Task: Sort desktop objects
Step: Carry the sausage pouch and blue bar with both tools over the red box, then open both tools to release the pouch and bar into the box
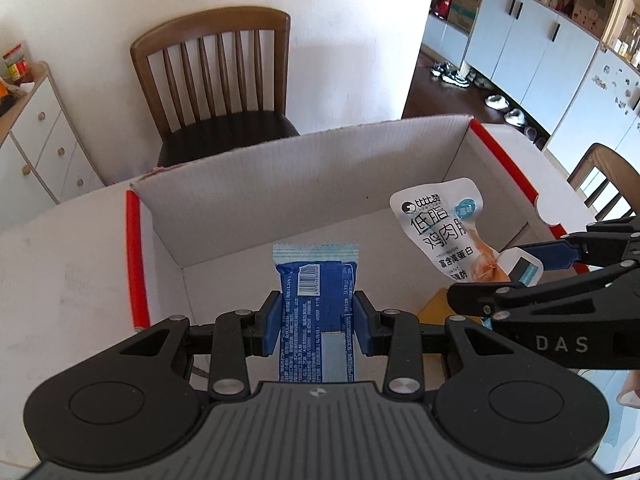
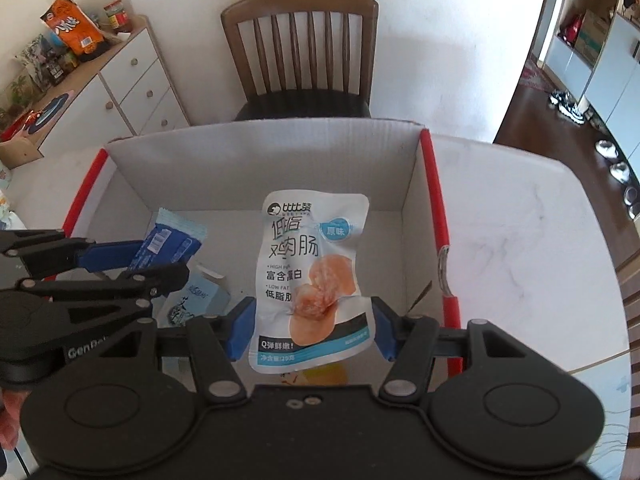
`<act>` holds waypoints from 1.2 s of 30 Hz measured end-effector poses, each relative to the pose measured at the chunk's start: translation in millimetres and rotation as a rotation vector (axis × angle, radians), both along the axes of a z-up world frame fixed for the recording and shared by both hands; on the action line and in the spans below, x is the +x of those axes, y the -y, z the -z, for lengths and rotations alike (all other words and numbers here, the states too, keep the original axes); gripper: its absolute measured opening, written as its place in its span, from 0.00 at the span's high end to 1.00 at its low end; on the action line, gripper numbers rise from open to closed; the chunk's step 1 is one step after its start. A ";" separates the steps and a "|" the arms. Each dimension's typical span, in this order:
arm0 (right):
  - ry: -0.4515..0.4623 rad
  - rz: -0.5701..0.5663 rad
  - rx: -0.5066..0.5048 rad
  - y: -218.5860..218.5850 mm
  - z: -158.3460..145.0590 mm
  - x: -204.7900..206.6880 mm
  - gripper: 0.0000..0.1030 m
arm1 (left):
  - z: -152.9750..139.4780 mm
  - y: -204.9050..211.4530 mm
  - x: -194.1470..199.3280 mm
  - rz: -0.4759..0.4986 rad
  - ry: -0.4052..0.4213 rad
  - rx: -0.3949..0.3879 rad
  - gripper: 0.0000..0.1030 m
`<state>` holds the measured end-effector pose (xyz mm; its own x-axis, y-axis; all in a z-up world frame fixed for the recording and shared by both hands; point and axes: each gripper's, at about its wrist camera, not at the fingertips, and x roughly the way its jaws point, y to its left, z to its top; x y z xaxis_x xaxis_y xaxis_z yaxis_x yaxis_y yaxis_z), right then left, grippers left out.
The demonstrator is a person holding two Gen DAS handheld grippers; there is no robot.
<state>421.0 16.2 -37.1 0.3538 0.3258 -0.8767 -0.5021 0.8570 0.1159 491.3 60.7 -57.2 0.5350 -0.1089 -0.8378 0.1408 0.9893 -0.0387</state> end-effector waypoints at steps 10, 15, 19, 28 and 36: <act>0.007 -0.029 -0.070 -11.6 14.7 1.7 0.42 | 21.1 -3.0 12.2 -0.004 -0.073 -0.010 0.65; 0.023 -0.060 -0.096 -18.6 17.4 -3.0 0.42 | 28.9 -2.6 14.2 0.001 -0.094 -0.005 0.65; 0.030 -0.066 -0.118 -22.8 18.6 -1.7 0.41 | 32.1 -4.8 14.8 -0.006 -0.106 -0.005 0.65; 0.031 -0.033 -0.118 -19.2 16.8 0.7 0.34 | 31.2 -11.0 13.3 -0.019 -0.106 -0.033 0.54; 0.048 -0.025 -0.087 -8.1 1.6 -4.4 0.33 | 17.8 -10.3 2.7 -0.035 -0.075 -0.081 0.42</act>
